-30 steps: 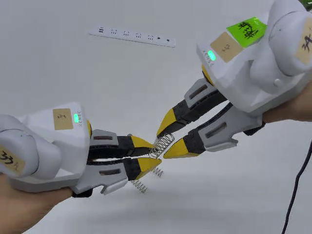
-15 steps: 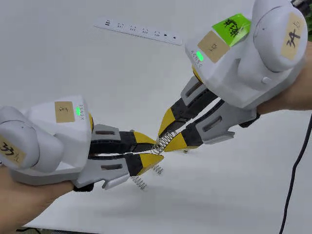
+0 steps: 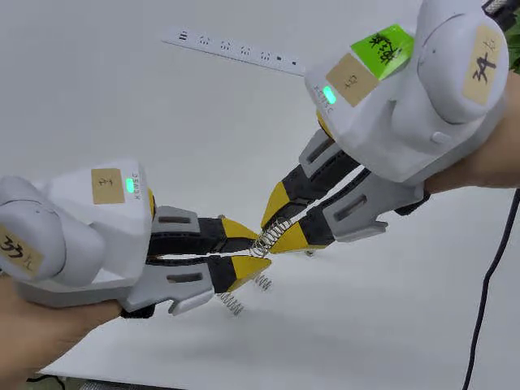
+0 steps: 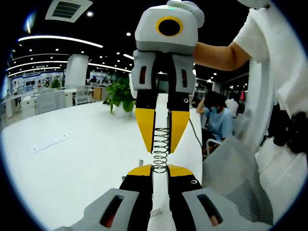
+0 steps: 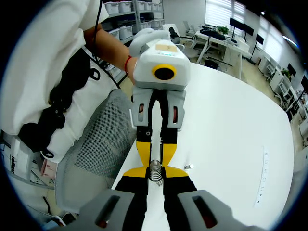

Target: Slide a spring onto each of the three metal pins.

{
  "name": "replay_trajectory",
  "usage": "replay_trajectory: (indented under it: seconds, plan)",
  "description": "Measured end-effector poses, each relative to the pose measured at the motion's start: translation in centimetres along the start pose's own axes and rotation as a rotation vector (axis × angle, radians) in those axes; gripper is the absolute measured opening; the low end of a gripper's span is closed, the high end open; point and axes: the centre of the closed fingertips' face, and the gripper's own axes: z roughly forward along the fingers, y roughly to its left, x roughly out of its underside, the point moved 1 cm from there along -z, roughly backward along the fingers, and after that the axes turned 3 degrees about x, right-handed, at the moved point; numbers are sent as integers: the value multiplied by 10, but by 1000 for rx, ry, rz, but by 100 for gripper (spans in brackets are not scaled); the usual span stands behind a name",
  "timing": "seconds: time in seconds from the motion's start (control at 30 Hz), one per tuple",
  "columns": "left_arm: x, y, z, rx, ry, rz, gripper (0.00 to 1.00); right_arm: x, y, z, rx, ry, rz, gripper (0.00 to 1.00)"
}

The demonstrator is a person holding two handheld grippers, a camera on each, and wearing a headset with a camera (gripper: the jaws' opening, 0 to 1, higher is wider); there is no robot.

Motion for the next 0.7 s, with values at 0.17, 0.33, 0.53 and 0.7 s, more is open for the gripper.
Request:
replay_trajectory:
  seconds: [0.17,0.33,0.53,0.7]
  plan:
    - [1,1,-1,-6,-2,-6,11,-1,0,1,0,-2,3,12]
    - [2,2,-4,-16,-5,-17,11,-3,-2,2,6,-9,5,12]
    - [7,7,-11,-48,4,-27,16,-7,-4,-1,14,-19,7,12]
    - [12,15,-24,-99,13,-25,21,-6,-12,-2,49,-11,13,12]
